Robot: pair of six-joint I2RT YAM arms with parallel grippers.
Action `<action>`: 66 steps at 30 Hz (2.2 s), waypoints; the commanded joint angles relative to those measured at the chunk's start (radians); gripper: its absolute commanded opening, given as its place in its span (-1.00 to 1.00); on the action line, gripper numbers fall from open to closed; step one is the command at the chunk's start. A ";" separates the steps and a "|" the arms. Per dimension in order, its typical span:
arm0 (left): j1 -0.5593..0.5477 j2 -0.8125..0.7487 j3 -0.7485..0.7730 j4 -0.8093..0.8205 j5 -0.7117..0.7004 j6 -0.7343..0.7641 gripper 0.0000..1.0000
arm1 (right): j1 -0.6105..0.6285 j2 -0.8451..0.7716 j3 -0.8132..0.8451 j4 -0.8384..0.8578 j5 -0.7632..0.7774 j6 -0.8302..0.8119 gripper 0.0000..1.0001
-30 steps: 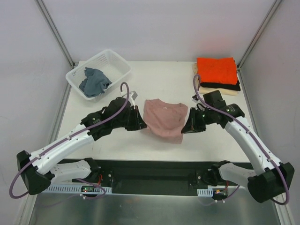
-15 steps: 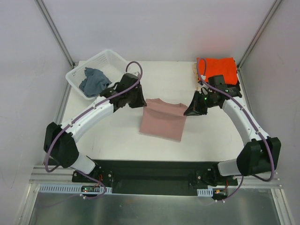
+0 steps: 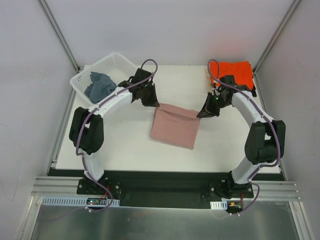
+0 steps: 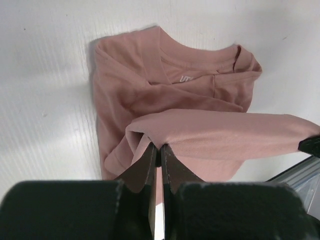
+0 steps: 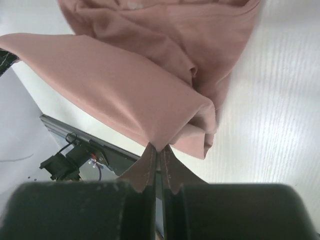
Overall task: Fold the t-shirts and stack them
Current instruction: Fold the long partially folded tshirt into a neat square, then smooth out wrinkles on the folded tshirt
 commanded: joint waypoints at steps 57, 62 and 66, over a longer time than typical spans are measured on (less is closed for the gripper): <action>-0.176 -0.520 -0.472 -0.035 -0.114 -0.074 0.99 | 0.175 -0.224 0.223 0.024 0.738 -0.203 0.93; -0.148 -0.645 -0.415 -0.223 -0.417 -0.077 0.98 | 0.166 -0.539 -0.059 0.158 0.913 -0.034 0.93; -0.087 -0.766 -0.456 -0.240 -0.489 -0.091 0.99 | 0.105 -0.627 -0.244 0.160 0.756 0.001 0.93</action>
